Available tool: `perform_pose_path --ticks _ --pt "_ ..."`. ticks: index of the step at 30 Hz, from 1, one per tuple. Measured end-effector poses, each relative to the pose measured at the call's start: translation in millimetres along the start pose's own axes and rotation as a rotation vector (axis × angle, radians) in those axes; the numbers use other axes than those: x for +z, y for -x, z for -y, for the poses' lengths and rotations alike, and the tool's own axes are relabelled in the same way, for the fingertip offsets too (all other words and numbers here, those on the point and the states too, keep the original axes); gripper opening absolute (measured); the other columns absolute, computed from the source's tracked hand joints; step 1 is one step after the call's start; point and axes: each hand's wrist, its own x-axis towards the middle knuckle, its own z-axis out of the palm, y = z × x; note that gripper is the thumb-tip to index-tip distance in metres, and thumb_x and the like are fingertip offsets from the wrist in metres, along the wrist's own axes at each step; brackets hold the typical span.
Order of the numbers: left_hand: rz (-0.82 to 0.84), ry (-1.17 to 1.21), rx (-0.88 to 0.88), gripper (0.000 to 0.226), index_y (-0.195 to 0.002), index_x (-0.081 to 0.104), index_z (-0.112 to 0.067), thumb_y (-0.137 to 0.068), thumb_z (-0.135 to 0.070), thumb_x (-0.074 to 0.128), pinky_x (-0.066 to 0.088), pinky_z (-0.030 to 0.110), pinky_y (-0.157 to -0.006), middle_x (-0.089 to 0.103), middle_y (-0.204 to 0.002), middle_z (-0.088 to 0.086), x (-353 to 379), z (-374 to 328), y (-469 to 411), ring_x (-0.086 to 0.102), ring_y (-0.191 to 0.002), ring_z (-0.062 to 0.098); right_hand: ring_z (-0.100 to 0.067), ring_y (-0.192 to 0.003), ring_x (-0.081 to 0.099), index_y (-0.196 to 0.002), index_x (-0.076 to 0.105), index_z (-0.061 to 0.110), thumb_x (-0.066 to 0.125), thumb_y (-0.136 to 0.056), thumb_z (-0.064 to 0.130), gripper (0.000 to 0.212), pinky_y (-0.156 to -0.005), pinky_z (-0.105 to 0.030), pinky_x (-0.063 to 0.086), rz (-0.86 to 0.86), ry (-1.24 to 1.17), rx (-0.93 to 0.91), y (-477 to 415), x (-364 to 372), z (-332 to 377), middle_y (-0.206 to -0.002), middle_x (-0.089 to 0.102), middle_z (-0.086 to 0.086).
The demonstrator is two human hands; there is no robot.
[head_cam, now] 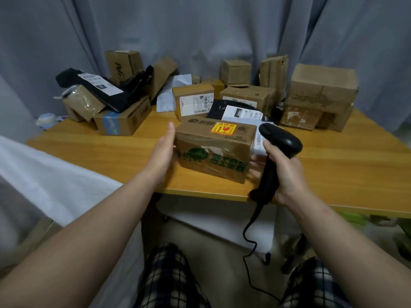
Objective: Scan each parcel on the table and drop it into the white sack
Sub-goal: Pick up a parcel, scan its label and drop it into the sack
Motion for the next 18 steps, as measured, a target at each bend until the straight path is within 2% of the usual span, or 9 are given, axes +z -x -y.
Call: perform_pose_path --ticks 2,4,6,9,11,13,15,16,18 --pt "-0.011 -0.105 0.047 0.090 -0.124 0.055 -0.029 -0.065 -0.095 0.036 0.038 0.049 -0.107 0.057 -0.132 0.001 -9.2 -1.3 5.5 0.053 -0.121 0.023 -0.027 -0.088 0.070 -0.098 0.062 0.016 0.070 -0.087 0.032 0.021 -0.073 -0.037 0.061 -0.025 -0.004 0.011 7.0 3.9 0.7 -0.089 0.069 -0.012" --pt "-0.023 -0.157 0.134 0.046 -0.107 0.057 -0.031 -0.084 -0.070 0.046 0.046 0.047 -0.100 0.061 -0.116 0.000 -13.1 -9.3 12.5 0.059 -0.109 0.022 -0.024 -0.085 0.071 -0.095 0.065 0.015 0.072 -0.085 0.032 0.021 -0.067 -0.036 0.062 -0.004 0.015 -0.003 10.9 8.9 3.3 -0.087 0.072 -0.008" --pt "-0.011 -0.117 0.180 0.018 -0.110 0.056 -0.034 -0.094 -0.039 0.052 0.048 0.043 -0.097 0.061 -0.114 -0.001 -17.7 -17.5 13.7 0.059 -0.108 0.021 -0.024 -0.081 0.070 -0.087 0.066 0.011 0.072 -0.085 0.018 0.009 -0.065 -0.035 0.060 0.047 0.077 -0.048 13.3 12.1 2.5 -0.079 0.072 -0.005" --pt "-0.005 -0.058 0.190 0.022 -0.108 0.055 -0.030 -0.092 -0.013 0.052 0.047 0.038 -0.093 0.065 -0.107 0.003 -24.7 -22.5 17.9 0.060 -0.107 0.023 -0.031 -0.095 0.069 -0.083 0.066 0.010 0.068 -0.081 0.000 0.011 -0.087 -0.045 0.055 0.033 0.160 -0.126 17.1 10.7 -3.7 -0.088 0.073 -0.010" --pt "-0.041 -0.021 0.150 0.013 -0.108 0.051 -0.024 -0.095 -0.025 0.050 0.047 0.039 -0.092 0.063 -0.106 0.002 -28.1 -15.5 23.6 0.059 -0.107 0.025 -0.030 -0.101 0.068 -0.085 0.067 0.013 0.068 -0.083 0.003 0.011 -0.093 -0.045 0.051 0.035 0.126 -0.118 22.0 9.0 -8.1 -0.092 0.073 -0.007" --pt "-0.050 -0.029 0.057 0.054 -0.122 0.049 -0.021 -0.089 -0.064 0.042 0.045 0.045 -0.098 0.059 -0.114 0.000 -27.3 -9.8 30.9 0.056 -0.111 0.025 -0.028 -0.101 0.069 -0.094 0.069 0.015 0.069 -0.086 0.015 0.007 -0.091 -0.043 0.053 0.046 0.051 -0.065 27.8 8.8 -12.5 -0.093 0.074 -0.005" --pt "-0.013 -0.123 -0.005 0.095 -0.132 0.048 -0.020 -0.068 -0.090 0.035 0.041 0.048 -0.103 0.058 -0.122 0.000 -25.3 -4.7 33.8 0.055 -0.113 0.023 -0.022 -0.100 0.069 -0.108 0.069 0.019 0.070 -0.086 0.026 0.023 -0.088 -0.040 0.055 0.047 0.041 -0.040 32.8 9.5 -17.9 -0.101 0.075 -0.002" --pt "0.011 -0.158 0.001 0.095 -0.132 0.049 -0.020 -0.069 -0.090 0.037 0.043 0.044 -0.101 0.059 -0.121 -0.001 -23.2 -2.5 34.4 0.055 -0.109 0.020 -0.019 -0.101 0.069 -0.112 0.068 0.020 0.071 -0.086 0.029 0.028 -0.087 -0.039 0.056 0.052 0.056 -0.048 34.0 10.3 -20.8 -0.103 0.075 0.000" --pt "0.021 -0.172 0.016 0.066 -0.130 0.050 -0.016 -0.087 -0.067 0.048 0.046 0.030 -0.083 0.059 -0.109 -0.003 -17.6 0.7 35.7 0.055 -0.094 0.011 -0.016 -0.101 0.068 -0.115 0.066 0.021 0.073 -0.084 0.029 0.033 -0.083 -0.037 0.057 0.064 0.114 -0.068 36.8 14.2 -24.3 -0.106 0.074 0.002"
